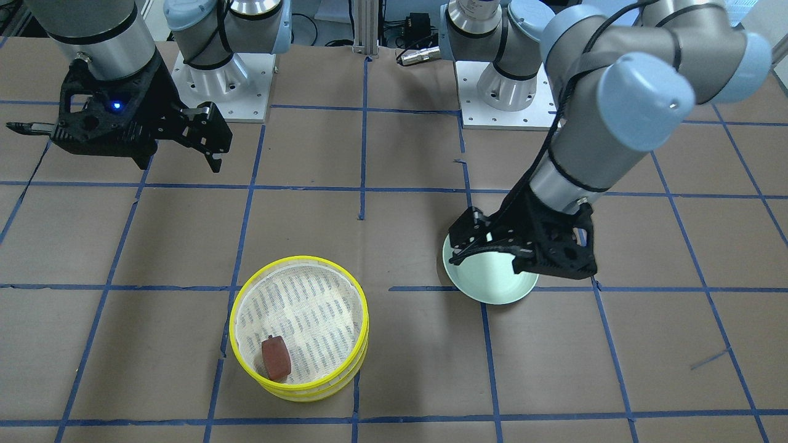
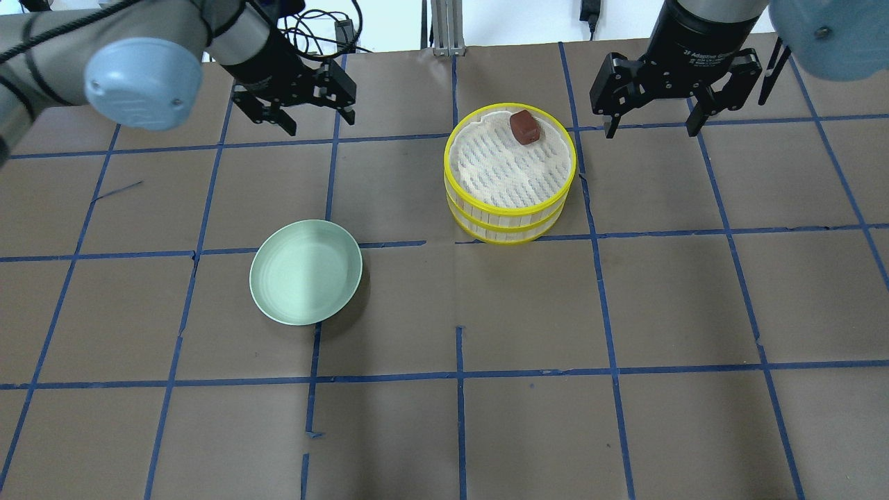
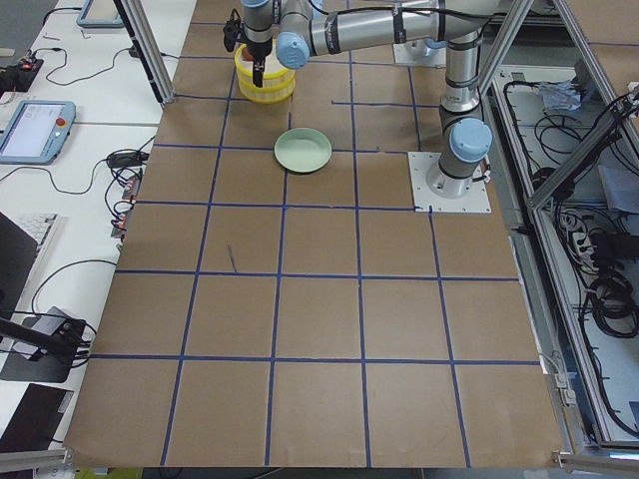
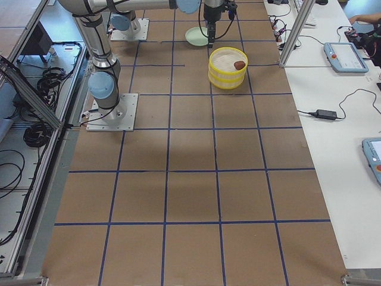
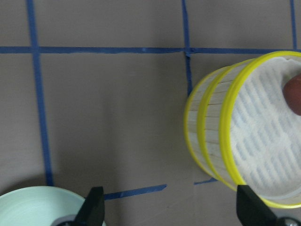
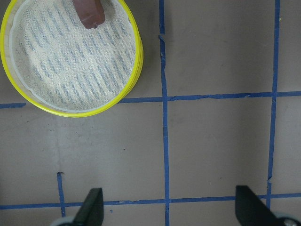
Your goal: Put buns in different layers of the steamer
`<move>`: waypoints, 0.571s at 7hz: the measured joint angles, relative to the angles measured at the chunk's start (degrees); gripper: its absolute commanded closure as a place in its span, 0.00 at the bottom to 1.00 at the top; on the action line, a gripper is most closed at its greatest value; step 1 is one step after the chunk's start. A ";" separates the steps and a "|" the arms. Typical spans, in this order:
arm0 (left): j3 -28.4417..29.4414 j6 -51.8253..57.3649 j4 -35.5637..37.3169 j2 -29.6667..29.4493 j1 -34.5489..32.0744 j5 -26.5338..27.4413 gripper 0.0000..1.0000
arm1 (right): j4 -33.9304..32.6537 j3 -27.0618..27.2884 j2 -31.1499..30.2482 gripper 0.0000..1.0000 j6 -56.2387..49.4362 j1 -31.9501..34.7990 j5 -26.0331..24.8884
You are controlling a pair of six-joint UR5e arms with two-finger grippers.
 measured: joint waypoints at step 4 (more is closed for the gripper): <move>-1.08 1.02 -13.96 6.74 1.52 8.28 0.00 | 0.14 -0.21 -0.01 0.00 0.15 -0.33 0.12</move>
